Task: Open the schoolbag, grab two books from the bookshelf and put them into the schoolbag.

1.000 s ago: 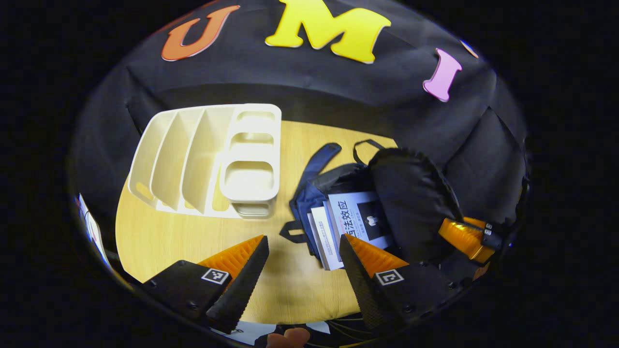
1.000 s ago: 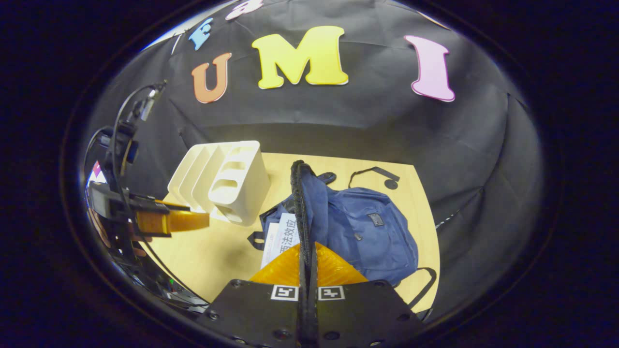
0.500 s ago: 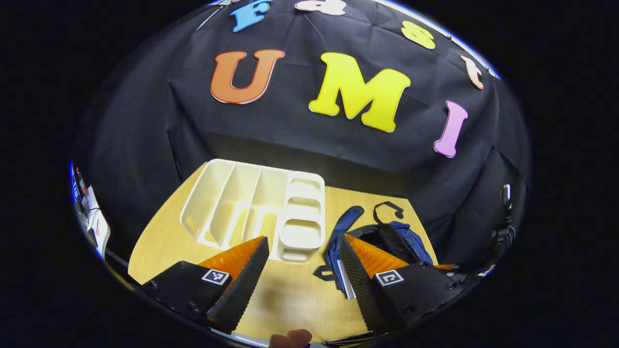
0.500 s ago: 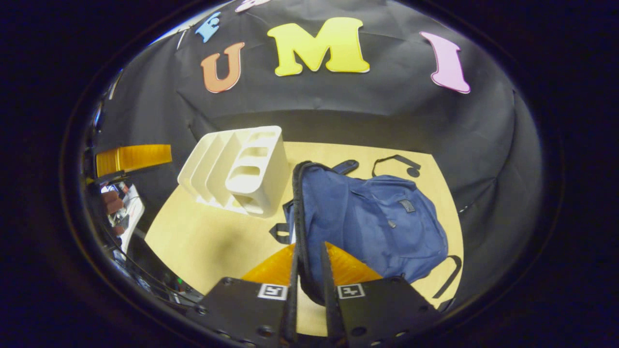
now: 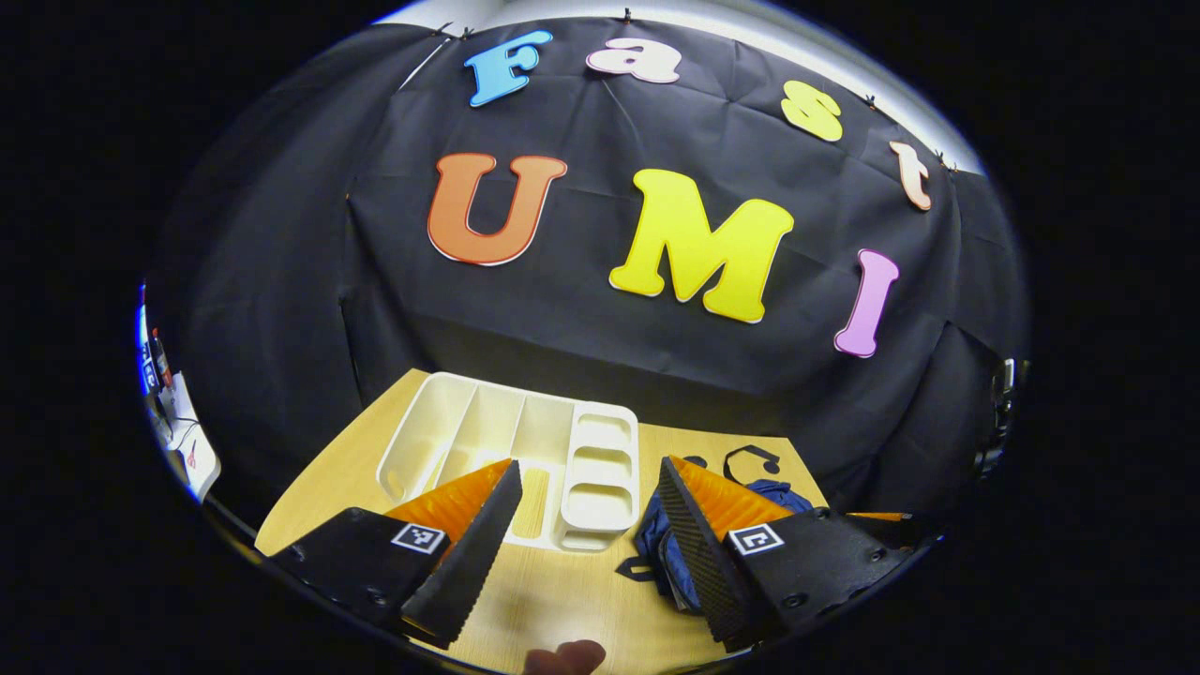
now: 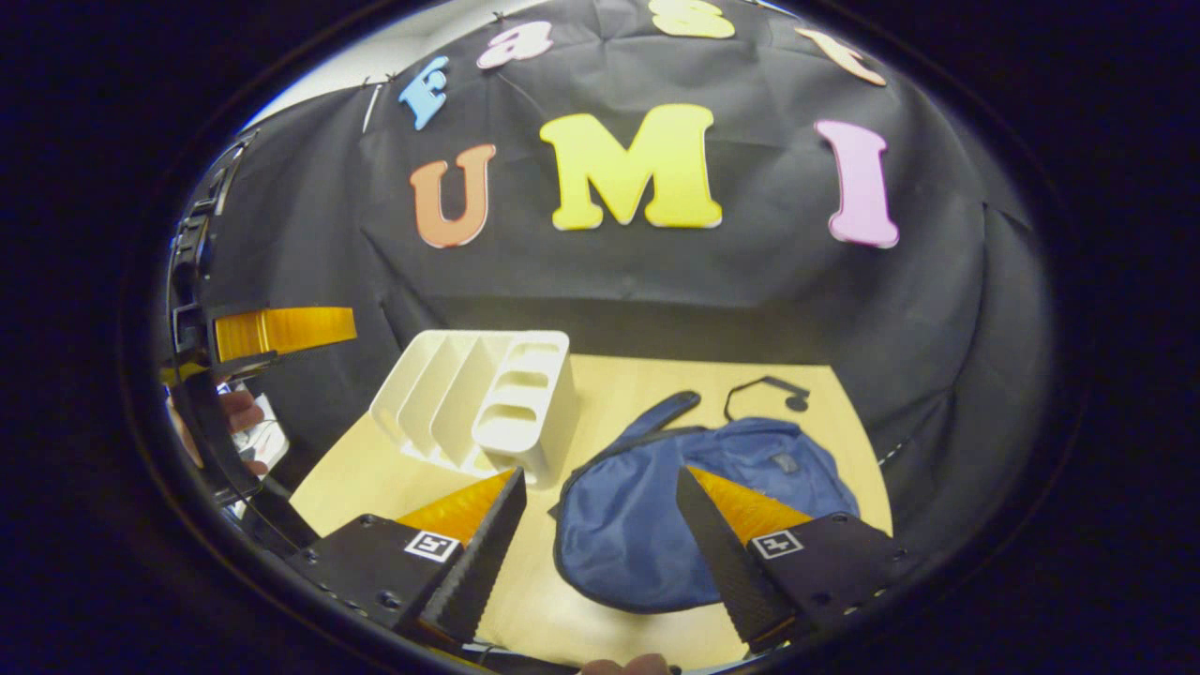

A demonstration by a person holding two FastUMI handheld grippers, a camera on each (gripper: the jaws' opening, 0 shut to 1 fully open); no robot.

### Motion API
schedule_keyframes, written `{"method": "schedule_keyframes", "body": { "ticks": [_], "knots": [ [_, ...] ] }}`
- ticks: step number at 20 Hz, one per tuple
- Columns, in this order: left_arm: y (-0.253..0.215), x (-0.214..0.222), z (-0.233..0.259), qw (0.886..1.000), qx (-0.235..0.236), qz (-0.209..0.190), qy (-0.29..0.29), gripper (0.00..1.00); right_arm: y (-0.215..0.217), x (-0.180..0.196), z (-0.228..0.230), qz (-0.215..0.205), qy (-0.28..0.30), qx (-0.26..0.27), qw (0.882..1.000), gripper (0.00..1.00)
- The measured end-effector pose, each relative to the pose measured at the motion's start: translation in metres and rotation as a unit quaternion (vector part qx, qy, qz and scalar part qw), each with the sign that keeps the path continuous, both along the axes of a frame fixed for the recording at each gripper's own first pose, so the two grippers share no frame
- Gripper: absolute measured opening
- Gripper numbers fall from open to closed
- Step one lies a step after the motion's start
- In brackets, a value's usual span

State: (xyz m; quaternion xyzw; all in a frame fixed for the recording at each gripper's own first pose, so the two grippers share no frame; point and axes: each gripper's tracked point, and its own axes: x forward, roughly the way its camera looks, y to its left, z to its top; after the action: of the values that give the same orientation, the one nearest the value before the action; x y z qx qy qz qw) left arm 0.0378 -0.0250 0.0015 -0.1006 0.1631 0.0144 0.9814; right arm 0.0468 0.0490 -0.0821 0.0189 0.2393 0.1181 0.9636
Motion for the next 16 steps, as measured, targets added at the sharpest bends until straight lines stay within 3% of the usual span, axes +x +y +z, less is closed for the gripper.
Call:
{"method": "schedule_keyframes", "body": {
  "ticks": [4, 9, 11, 16],
  "knots": [
    [0.009, 0.002, 0.042, 0.998, 0.037, 0.008, -0.056, 0.94, -0.006, 0.008, 0.061, -0.024, -0.098, -0.011, 0.995, 0.94],
    [0.001, 0.0, 0.091, 0.989, 0.081, 0.011, -0.125, 0.94, -0.023, 0.006, 0.132, -0.079, -0.214, -0.013, 0.974, 0.99],
    [-0.007, -0.01, 0.103, 0.985, 0.088, 0.009, -0.145, 0.94, -0.027, -0.002, 0.152, -0.092, -0.241, -0.012, 0.966, 0.94],
    [-0.027, -0.032, 0.109, 0.981, 0.092, 0.002, -0.171, 0.94, -0.035, -0.023, 0.162, -0.112, -0.255, -0.003, 0.96, 0.96]
  ]
}}
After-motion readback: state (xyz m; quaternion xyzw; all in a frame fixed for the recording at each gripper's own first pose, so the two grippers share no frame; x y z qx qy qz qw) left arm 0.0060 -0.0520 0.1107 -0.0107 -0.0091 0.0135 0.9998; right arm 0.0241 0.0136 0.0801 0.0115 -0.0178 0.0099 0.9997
